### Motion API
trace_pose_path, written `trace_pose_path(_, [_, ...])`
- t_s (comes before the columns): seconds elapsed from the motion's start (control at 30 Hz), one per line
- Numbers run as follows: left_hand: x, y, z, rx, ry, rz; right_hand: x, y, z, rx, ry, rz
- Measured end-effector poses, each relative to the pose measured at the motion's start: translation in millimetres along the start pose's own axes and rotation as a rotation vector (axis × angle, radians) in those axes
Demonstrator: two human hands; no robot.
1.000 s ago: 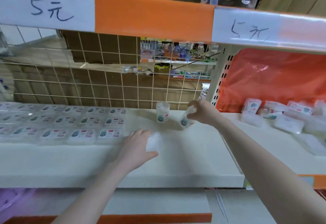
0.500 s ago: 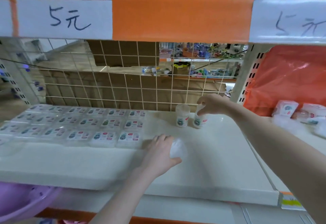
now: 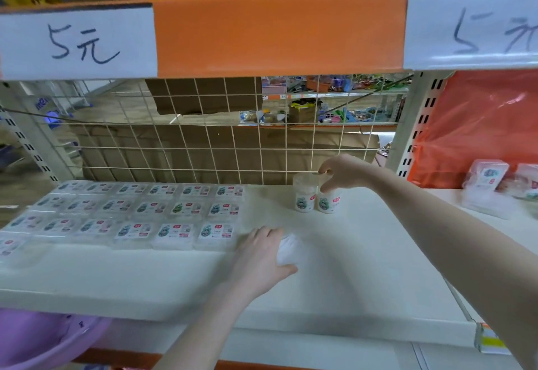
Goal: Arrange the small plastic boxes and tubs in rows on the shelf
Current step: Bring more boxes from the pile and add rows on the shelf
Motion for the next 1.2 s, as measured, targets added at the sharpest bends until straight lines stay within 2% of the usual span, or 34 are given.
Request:
trace_pose_path(0.6, [-3.9,-5.6,-6.0,0.055,-0.021,-0.019,-2.8,-5.5,-8.6,0.065,0.060,0.002])
trace_pose_path(0.93, [-2.0,-26.7,-6.7,0.180,-0.031,-0.070,-0.5,-55.9,-12.6,0.159,0.154,-0.439])
trace_pose_path(1.07, [3.2,-40.4,2.5,0.212,-0.045,-0.078,-16.2,-74.6,2.9,0.152,0.209,-0.461])
trace_pose_path(1.2, [14.4,-57.1,24.5,0.249,-0.056,-0.096,-35.1,-85.9,37.2,0.144,0.225,-0.413])
Point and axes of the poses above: each hand's wrist, its own y-axis towards the middle knuckle, its own x-axis out of the back of the hand, z = x × y, the point moved 3 cm from there along y, towards the middle knuckle, and after that the axes turned 5 degrees about -y, right-handed, at the moved point
